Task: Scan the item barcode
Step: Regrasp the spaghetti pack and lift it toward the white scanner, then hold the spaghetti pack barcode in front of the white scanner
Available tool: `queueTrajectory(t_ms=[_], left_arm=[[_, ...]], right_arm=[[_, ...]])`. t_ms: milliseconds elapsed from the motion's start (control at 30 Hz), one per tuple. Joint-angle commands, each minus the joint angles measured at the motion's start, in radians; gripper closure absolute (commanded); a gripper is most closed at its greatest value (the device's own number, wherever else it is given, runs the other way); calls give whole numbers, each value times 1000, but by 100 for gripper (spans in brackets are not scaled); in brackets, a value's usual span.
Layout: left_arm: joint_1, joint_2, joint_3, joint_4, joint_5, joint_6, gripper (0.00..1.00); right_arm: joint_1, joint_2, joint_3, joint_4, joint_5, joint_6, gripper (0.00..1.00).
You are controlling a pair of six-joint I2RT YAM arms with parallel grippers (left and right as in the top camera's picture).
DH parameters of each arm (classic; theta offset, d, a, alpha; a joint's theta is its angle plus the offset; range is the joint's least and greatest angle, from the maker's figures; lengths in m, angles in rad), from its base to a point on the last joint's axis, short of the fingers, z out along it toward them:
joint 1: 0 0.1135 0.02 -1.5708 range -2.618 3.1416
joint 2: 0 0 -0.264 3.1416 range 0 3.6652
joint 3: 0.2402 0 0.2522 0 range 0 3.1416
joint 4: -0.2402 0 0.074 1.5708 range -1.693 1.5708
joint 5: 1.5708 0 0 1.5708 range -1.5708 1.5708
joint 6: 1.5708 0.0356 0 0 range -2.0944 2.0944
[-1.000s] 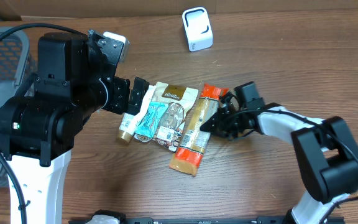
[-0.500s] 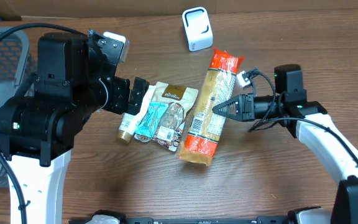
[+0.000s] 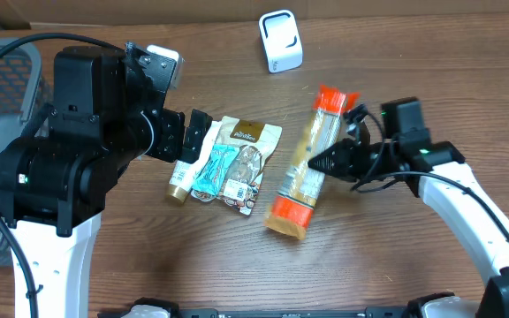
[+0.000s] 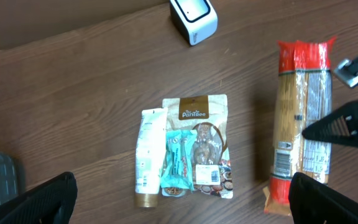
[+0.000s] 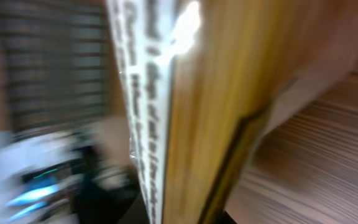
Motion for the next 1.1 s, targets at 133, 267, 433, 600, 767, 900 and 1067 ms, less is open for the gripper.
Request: queueTrajectory(t_ms=[133,267,433,600,767,900,1067], left_arm=[[2,8,-2,0,-6,-13,0],[2,8,-2,0,-6,-13,0],[2,8,-2,0,-6,-13,0],[2,8,-2,0,-6,-13,0],[2,8,-2,0,-6,-13,0],[2,8,-2,0,-6,-13,0],[2,8,-2,0,-6,-13,0]], right_arm=[[131,33,431,-161,831,-201,96],[143,78,462,27,962,-373,96],[143,140,462,300,977,-739,96],[143,228,463,551,1014,-887,96],[164,347,463,766,1139,-1035,96],[182,442,463,953,1158,-1129,96],[208,604,484,1206,1156,-1251,96]])
